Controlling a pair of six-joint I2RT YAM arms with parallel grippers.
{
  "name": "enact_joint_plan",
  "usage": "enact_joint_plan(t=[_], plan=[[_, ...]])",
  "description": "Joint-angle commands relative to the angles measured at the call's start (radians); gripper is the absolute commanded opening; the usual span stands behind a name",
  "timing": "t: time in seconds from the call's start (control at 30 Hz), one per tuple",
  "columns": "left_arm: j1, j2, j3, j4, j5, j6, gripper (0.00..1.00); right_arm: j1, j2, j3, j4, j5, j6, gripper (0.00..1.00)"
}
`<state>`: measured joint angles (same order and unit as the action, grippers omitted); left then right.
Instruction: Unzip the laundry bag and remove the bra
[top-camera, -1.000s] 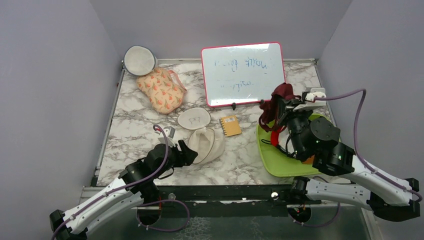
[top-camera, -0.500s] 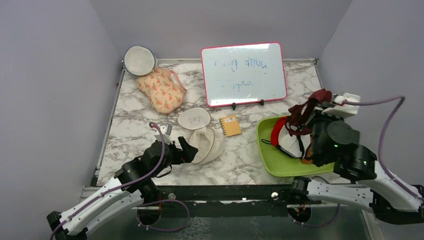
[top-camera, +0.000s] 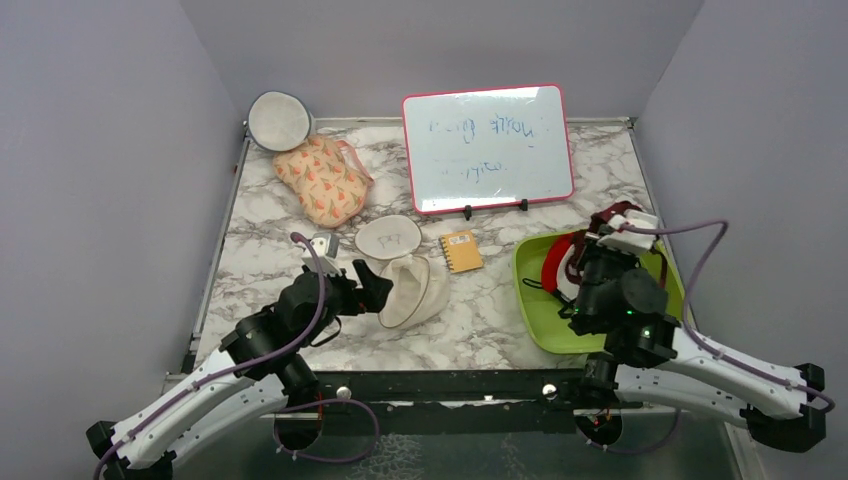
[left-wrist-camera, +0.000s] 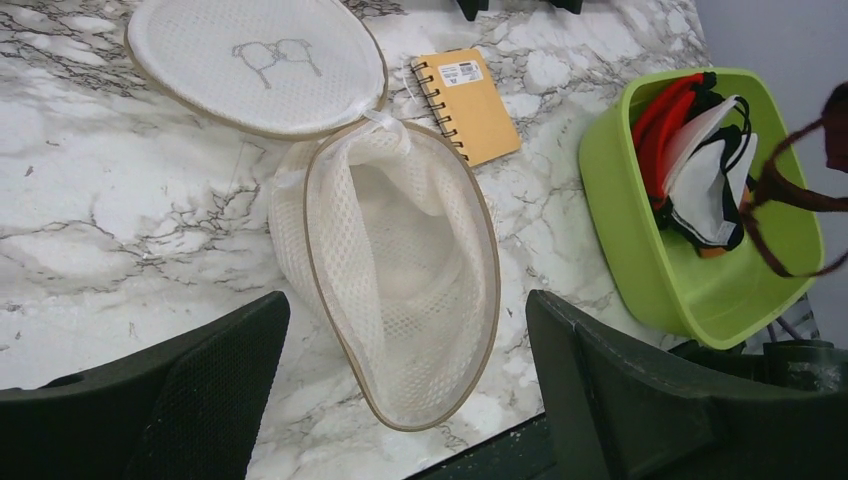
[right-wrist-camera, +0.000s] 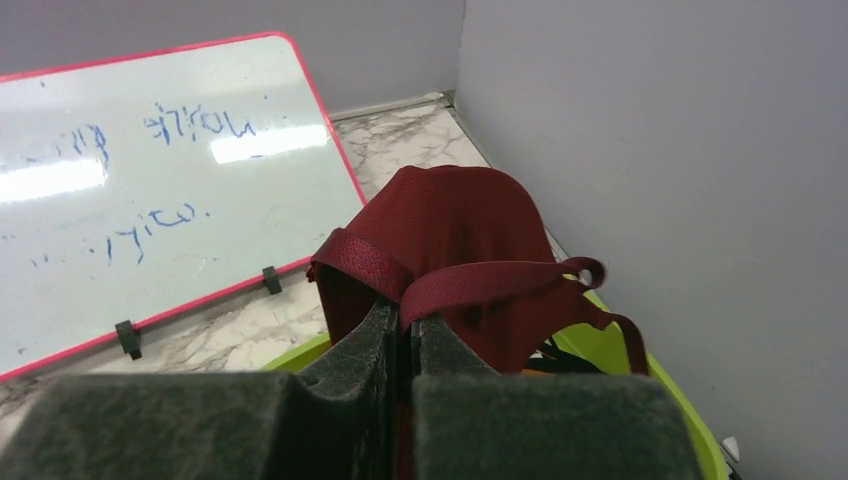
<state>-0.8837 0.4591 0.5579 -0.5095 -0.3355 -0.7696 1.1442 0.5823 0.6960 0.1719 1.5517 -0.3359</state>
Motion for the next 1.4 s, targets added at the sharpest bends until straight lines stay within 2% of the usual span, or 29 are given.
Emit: enact_joint_plan(t=[0.0, 0.07, 0.17, 0.27, 0.33, 0.37, 0.5, 0.63, 0.83, 0.9, 0.97, 1.0, 1.07, 1.17, 1.37], plan=[[0.001, 0.006, 0.025, -0.010, -0.033, 0.022, 0.83, -0.005, 0.099, -0.043, -0.064, -0.033, 0.228, 0.01], [0.000, -0.004, 0.024, -0.013, -0.028, 0.013, 0.83, -0.036, 0.135, -0.068, -0.088, -0.064, 0.331, 0.01], [0.001, -0.033, 0.011, -0.019, -0.028, -0.008, 0.83, -0.129, 0.191, -0.100, -0.139, -0.193, 0.476, 0.01], [0.000, -0.058, -0.001, -0.024, -0.028, -0.023, 0.83, -0.339, 0.338, -0.005, -0.538, -0.413, 0.909, 0.01], [0.001, -0.061, -0.001, -0.028, -0.025, -0.025, 0.83, -0.481, 0.442, 0.039, -0.645, -0.542, 1.041, 0.01], [0.001, -0.060, -0.001, -0.031, -0.025, -0.027, 0.83, -0.507, 0.488, 0.049, -0.682, -0.563, 1.095, 0.01], [0.000, -0.062, 0.003, -0.038, -0.026, -0.039, 0.83, -0.514, 0.554, 0.045, -0.797, -0.586, 1.293, 0.01], [0.001, -0.060, 0.005, -0.037, -0.034, -0.029, 0.83, -0.517, 0.484, -0.007, -0.837, -0.581, 1.386, 0.01], [0.001, -0.038, 0.016, -0.037, -0.048, -0.009, 0.83, -0.529, 0.355, 0.054, -1.261, -0.484, 1.718, 0.01], [0.000, -0.024, 0.022, -0.036, -0.053, 0.006, 0.83, -0.529, 0.325, 0.088, -1.468, -0.488, 1.864, 0.01], [0.001, -0.013, 0.028, -0.036, -0.058, 0.013, 0.83, -0.529, 0.287, 0.122, -1.575, -0.508, 1.960, 0.01], [0.000, -0.009, 0.031, -0.033, -0.062, 0.015, 0.84, -0.530, 0.254, 0.130, -1.572, -0.526, 1.944, 0.01], [0.000, 0.000, 0.035, -0.027, -0.067, 0.025, 0.85, -0.529, 0.181, 0.134, -1.492, -0.563, 1.798, 0.01], [0.001, 0.017, 0.047, -0.017, -0.073, 0.044, 0.86, -0.529, 0.136, 0.105, -1.433, -0.596, 1.738, 0.01], [0.000, 0.046, 0.071, -0.015, -0.066, 0.065, 0.86, -0.529, 0.296, 0.033, -1.205, -0.661, 1.650, 0.03]])
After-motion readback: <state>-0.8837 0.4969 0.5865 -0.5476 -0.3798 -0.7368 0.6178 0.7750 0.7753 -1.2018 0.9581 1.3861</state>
